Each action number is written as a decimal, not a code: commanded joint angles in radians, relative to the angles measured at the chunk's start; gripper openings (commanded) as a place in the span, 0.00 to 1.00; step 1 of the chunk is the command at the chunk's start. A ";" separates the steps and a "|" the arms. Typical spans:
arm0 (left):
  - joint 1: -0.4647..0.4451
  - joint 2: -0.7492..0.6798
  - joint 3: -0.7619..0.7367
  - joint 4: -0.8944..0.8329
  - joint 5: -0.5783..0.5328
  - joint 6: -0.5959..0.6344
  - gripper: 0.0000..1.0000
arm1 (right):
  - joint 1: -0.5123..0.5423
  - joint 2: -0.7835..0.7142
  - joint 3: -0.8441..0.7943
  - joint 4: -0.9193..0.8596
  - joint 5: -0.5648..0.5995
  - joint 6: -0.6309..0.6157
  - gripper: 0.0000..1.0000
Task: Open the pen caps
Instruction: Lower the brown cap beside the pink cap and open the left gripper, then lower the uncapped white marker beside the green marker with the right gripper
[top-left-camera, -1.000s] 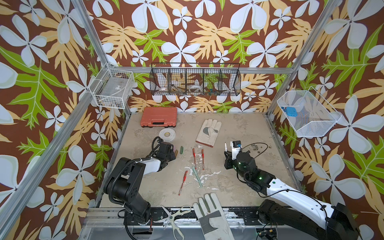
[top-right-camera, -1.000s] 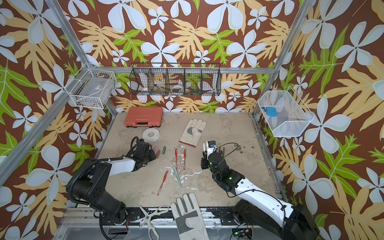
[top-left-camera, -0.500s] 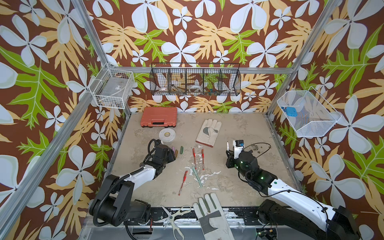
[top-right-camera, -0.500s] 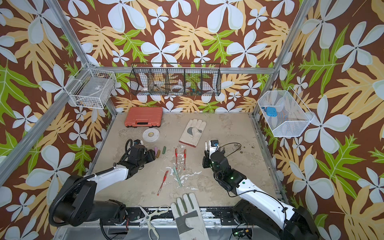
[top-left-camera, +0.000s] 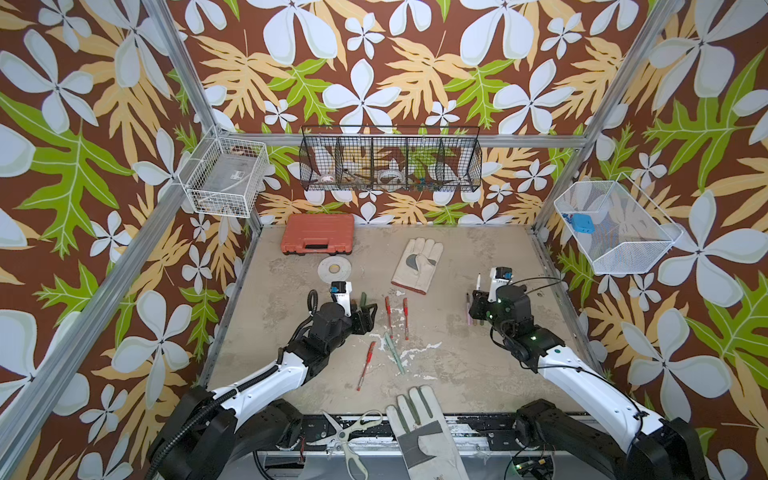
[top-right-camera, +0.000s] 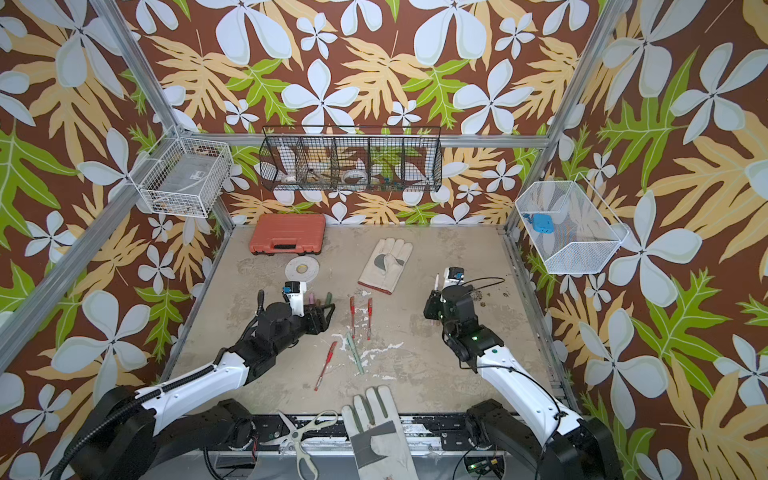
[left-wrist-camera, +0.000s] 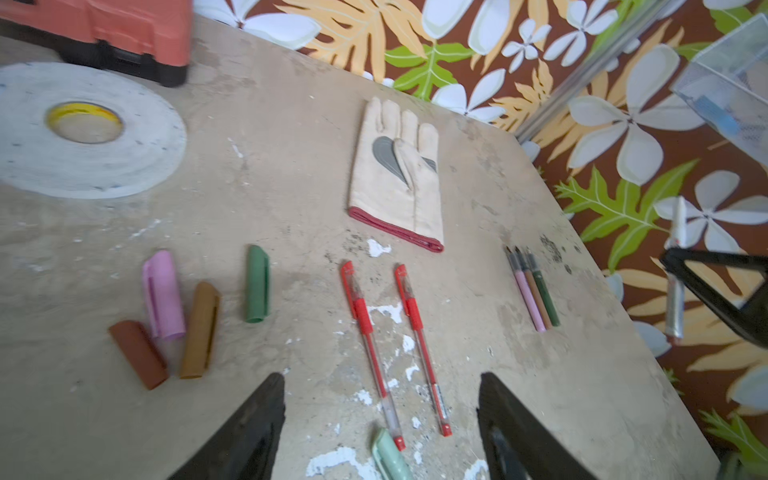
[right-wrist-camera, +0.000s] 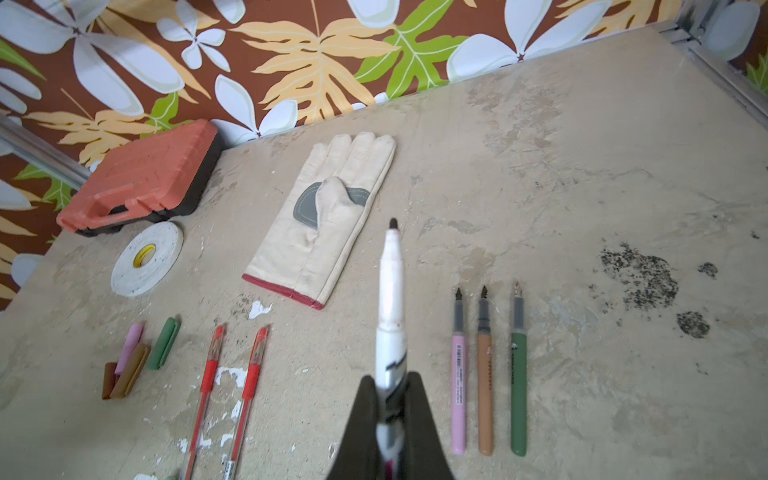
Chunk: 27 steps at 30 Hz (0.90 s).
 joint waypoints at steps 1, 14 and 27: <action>-0.056 0.051 0.029 0.086 0.080 0.063 0.74 | -0.088 0.041 0.022 -0.046 -0.074 0.032 0.00; -0.109 0.124 0.042 0.181 0.225 0.066 0.77 | -0.257 0.319 0.132 -0.081 0.019 -0.007 0.01; -0.110 0.091 0.029 0.165 0.190 0.072 0.77 | -0.270 0.546 0.196 -0.070 -0.011 -0.031 0.05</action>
